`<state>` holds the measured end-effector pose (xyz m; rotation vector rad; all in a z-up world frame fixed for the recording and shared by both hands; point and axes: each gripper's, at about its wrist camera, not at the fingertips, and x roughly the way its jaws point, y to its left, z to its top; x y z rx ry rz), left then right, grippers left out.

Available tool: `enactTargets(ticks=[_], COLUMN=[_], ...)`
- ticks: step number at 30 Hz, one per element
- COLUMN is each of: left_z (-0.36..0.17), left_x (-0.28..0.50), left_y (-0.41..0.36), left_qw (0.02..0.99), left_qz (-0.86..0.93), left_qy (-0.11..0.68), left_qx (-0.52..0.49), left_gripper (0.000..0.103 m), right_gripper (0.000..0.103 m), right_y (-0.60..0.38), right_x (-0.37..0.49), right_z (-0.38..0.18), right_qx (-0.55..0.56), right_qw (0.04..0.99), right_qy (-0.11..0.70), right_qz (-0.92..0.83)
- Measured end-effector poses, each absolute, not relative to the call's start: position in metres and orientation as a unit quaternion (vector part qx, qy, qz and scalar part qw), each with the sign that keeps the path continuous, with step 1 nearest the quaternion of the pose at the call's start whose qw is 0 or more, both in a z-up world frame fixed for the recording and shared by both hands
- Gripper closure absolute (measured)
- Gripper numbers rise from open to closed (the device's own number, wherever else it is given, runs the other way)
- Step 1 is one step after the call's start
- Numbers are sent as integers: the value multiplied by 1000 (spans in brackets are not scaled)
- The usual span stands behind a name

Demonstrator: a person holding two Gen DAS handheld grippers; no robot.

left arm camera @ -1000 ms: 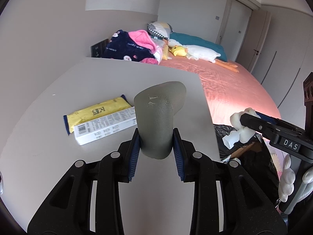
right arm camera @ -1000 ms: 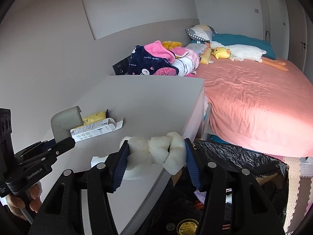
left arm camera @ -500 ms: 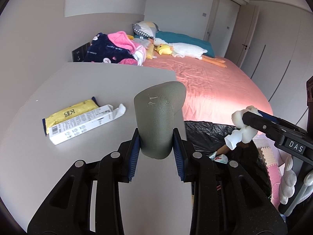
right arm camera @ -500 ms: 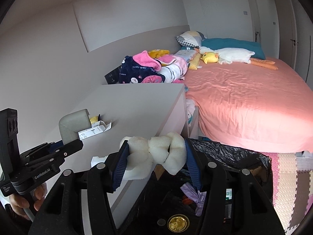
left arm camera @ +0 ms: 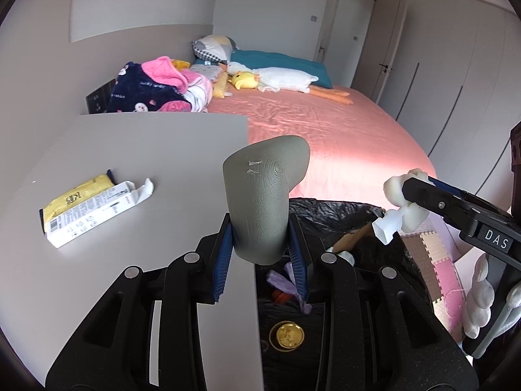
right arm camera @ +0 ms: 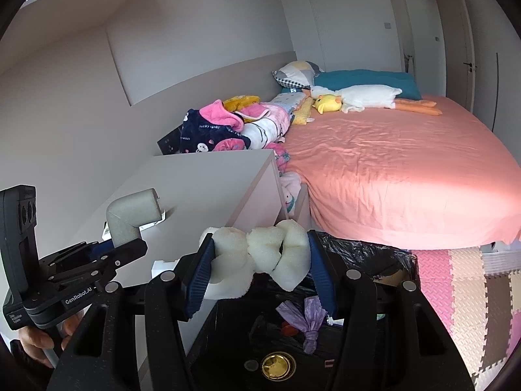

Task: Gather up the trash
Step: 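Carry the grey piece with the left tool while the right tool carries the tissue over the trash bag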

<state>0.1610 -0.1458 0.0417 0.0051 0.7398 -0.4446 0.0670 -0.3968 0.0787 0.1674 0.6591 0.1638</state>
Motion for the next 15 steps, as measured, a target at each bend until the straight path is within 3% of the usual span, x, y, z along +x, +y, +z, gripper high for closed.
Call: enactTargets(ticks=[15], left_z=[36], left_x=[155], left_y=[-195], left_qw=[885], left_qz=[-277], left_qy=[372], left_qx=[35], left_gripper=[70], right_gripper=[46], right_y=[-440], right_x=[46], right_z=[83], right_qx=[103], right_qw=[944], right_qy=[312], right_qz=[39])
